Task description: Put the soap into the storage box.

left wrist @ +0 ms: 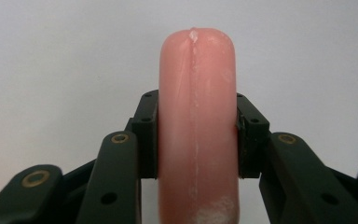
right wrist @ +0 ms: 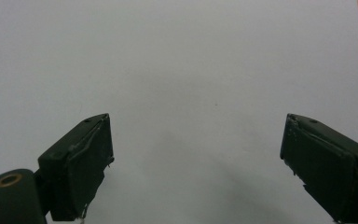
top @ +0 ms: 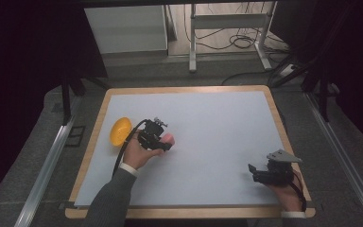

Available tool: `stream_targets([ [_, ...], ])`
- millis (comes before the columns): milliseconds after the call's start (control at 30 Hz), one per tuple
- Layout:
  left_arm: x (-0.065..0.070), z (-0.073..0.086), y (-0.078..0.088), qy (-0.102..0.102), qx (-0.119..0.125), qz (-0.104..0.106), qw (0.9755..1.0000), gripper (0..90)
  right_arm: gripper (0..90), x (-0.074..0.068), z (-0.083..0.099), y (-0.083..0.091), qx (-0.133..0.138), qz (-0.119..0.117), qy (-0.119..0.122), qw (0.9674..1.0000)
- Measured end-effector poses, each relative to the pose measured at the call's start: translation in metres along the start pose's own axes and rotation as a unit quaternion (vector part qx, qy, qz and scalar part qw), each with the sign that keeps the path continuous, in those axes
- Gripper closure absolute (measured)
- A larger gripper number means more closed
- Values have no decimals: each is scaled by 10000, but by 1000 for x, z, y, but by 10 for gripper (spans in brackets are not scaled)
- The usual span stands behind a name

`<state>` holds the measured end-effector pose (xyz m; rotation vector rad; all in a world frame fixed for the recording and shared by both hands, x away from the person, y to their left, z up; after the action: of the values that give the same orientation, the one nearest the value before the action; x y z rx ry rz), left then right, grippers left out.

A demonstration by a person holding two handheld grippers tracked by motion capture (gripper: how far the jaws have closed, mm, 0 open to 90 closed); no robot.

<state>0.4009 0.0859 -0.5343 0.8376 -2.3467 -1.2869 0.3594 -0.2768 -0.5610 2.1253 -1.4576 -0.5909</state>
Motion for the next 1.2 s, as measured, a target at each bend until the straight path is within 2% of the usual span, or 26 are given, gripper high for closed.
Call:
stream_targets([
  [400, -8, 5, 5, 56, 54, -82, 9999, 603, 89, 0, 0, -1, -9, -4, 10, 10000],
  [533, -9, 7, 6, 69, 53, -84, 9999, 603, 88, -3, 0, 0, -5, -71, 66, 10000],
  [1200, -32, 17, 28, 298, 144, -282, 9991, 603, 89, -2, 0, 0, -1, -51, 59, 10000],
])
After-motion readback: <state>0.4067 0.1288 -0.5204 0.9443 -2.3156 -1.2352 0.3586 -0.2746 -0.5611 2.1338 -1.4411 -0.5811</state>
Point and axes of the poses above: each handheld gripper's, and its own axes: y roughly backward along the jaws, z roughly out of its underside, x roughly to its right, the point moved 8 cm from there along -y, roughly forward along the jaws, and after that the axes turned 13 degrees about -y, right-handed, at the moved point
